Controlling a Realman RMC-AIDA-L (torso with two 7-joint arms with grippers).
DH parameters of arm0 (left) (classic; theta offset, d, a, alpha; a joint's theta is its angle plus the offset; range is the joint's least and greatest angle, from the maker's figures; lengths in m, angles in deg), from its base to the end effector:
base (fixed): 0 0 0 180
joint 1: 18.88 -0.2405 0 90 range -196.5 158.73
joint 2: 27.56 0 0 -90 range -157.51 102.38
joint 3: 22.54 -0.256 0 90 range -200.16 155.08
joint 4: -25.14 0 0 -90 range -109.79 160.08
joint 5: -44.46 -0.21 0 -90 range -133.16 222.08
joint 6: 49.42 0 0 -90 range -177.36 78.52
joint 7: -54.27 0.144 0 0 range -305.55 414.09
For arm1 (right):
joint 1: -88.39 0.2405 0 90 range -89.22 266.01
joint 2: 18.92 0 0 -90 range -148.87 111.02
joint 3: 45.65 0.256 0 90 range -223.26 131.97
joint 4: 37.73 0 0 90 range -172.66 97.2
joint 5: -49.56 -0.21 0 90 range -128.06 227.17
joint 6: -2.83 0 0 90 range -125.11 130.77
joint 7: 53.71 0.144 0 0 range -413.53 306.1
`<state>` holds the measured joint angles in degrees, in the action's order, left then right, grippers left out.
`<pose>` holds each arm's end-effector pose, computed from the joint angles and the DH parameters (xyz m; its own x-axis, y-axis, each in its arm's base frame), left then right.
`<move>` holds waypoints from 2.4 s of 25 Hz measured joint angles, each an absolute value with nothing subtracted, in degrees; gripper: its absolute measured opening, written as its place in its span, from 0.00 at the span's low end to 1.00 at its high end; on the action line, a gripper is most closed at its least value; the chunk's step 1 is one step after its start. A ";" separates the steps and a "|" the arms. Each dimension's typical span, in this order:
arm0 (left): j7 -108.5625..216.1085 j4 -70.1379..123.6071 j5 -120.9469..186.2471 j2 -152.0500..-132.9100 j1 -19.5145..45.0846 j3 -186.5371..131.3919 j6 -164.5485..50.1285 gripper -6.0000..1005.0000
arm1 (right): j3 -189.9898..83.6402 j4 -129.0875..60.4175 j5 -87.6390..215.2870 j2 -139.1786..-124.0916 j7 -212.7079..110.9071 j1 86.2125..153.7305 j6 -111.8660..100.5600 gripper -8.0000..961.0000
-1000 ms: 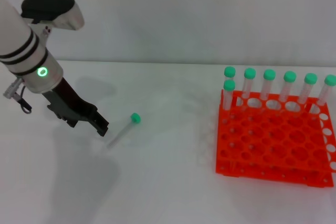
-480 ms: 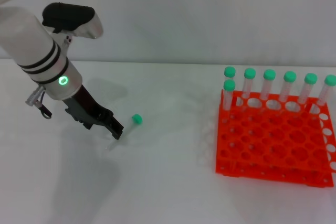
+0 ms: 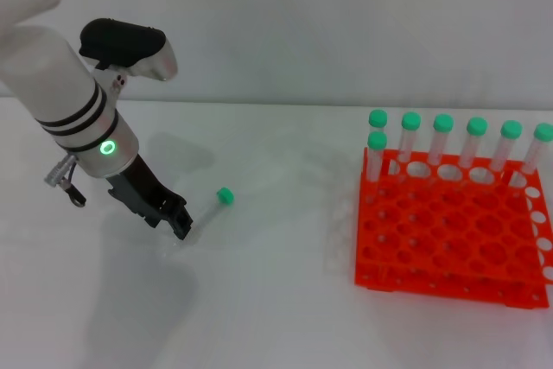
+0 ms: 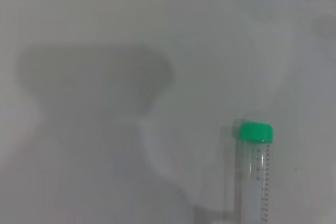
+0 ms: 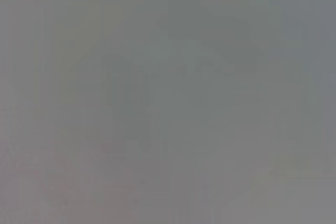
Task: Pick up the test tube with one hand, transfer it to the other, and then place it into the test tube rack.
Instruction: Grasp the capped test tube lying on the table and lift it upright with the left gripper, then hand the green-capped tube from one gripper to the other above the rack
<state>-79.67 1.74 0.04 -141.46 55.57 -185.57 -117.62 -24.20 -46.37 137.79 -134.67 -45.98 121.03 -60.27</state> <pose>-0.2211 0.4422 0.0133 0.4565 0.8788 -0.1387 0.7003 -0.4511 -0.5532 0.3336 0.3718 0.0218 0.6590 0.0527 -0.7503 -0.7521 0.0359 -0.6581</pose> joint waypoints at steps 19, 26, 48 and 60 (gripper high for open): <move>-76.69 4.79 -0.23 -143.15 55.56 -185.58 -114.40 0.42 | -23.41 -46.42 137.72 -134.71 -45.98 121.07 -60.20 0.89; -77.21 4.83 -2.45 -143.28 55.55 -185.58 -114.36 0.42 | -22.76 -46.52 137.70 -134.76 -45.93 120.53 -60.09 0.89; -78.68 4.42 -2.29 -143.30 54.85 -185.58 -113.78 0.23 | -22.98 -46.52 138.07 -134.76 -44.48 120.36 -60.13 0.89; -74.92 4.35 3.60 -143.69 56.50 -185.58 -105.72 0.19 | -22.83 -46.52 138.18 -134.72 -44.48 119.86 -60.49 0.89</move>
